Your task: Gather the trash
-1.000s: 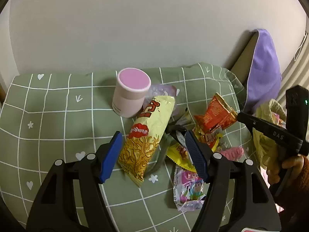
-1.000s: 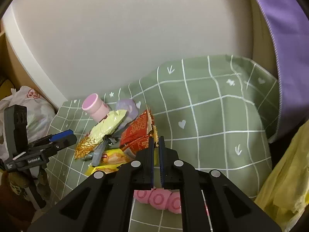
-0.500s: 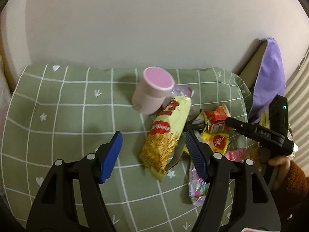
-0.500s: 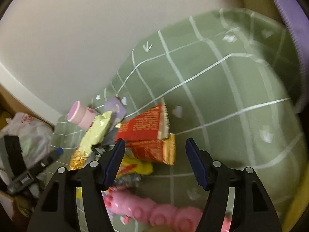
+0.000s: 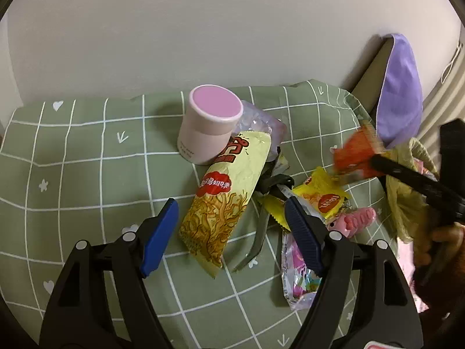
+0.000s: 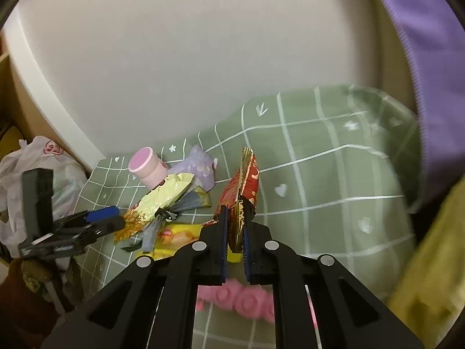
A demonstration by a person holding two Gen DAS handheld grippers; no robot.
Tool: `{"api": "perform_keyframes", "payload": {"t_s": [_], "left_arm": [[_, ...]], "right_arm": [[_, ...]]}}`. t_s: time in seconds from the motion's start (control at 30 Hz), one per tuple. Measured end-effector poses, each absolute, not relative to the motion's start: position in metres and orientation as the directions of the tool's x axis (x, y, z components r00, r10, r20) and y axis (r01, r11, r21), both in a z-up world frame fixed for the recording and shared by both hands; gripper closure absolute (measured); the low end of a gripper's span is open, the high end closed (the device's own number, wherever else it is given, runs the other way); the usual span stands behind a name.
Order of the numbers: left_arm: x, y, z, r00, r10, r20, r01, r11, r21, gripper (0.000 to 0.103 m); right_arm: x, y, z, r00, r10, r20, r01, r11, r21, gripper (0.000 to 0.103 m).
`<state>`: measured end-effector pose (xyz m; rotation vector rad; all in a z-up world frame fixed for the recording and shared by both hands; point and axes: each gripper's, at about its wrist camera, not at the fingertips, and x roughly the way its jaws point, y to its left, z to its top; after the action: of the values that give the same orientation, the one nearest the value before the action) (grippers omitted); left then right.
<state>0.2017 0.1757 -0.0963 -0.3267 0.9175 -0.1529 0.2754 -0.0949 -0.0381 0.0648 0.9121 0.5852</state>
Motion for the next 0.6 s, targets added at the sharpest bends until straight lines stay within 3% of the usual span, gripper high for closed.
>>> {"api": "perform_keyframes", "payload": {"t_s": [0.1, 0.13, 0.17, 0.2, 0.6], "left_arm": [[0.206, 0.176, -0.106, 0.581, -0.273, -0.767, -0.035, 0.933, -0.359, 0.039], [0.209, 0.178, -0.111, 0.564, -0.272, -0.779, -0.059, 0.928, -0.367, 0.047], [0.21, 0.179, -0.114, 0.554, -0.271, -0.787, -0.076, 0.925, -0.372, 0.063], [0.21, 0.181, -0.117, 0.544, -0.267, -0.795, -0.101, 0.92, -0.378, 0.068], [0.192, 0.16, -0.036, 0.694, -0.287, -0.661, 0.003, 0.919, -0.395, 0.073]], "right_arm": [[0.257, -0.104, -0.024, 0.511, 0.468, -0.721, -0.448, 0.861, 0.241, 0.093], [0.252, -0.109, -0.021, 0.525, 0.456, -0.719, -0.449, 0.866, 0.222, 0.093], [0.246, -0.112, -0.017, 0.535, 0.446, -0.717, -0.447, 0.87, 0.207, 0.093], [0.242, -0.118, -0.014, 0.54, 0.442, -0.716, -0.443, 0.873, 0.204, 0.093], [0.217, -0.163, 0.025, 0.636, 0.406, -0.657, -0.365, 0.908, 0.207, 0.093]]}}
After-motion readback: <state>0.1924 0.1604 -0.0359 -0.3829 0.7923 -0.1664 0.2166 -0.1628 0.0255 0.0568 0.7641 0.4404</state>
